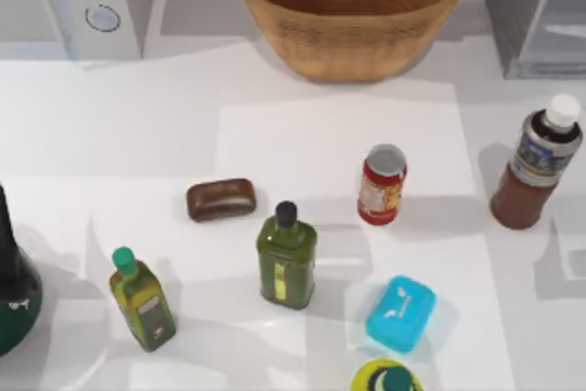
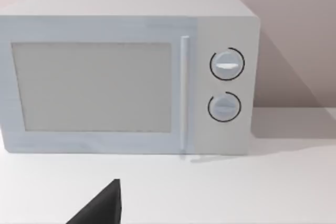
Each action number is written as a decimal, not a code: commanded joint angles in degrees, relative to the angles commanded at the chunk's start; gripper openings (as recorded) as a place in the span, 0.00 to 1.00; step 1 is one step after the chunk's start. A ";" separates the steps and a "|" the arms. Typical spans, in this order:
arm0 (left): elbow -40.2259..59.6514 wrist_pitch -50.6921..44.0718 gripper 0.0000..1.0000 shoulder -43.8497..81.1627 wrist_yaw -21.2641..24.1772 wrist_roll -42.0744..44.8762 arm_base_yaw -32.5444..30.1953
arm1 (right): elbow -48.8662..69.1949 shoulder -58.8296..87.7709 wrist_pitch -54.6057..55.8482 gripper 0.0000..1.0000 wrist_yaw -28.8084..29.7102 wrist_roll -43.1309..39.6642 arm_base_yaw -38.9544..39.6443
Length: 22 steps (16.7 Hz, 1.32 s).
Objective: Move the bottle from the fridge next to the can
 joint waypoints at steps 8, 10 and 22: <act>0.00 0.00 1.00 0.00 0.00 0.00 0.00 | 0.53 -5.22 -3.59 1.00 -0.93 -0.46 -1.47; 0.00 0.00 1.00 0.00 0.00 0.00 0.00 | 1.03 -5.83 -4.29 1.00 -0.89 -0.47 -1.52; 0.00 0.00 1.00 0.00 0.00 0.00 0.00 | 22.62 -32.20 -51.41 1.00 -1.12 -0.51 -1.58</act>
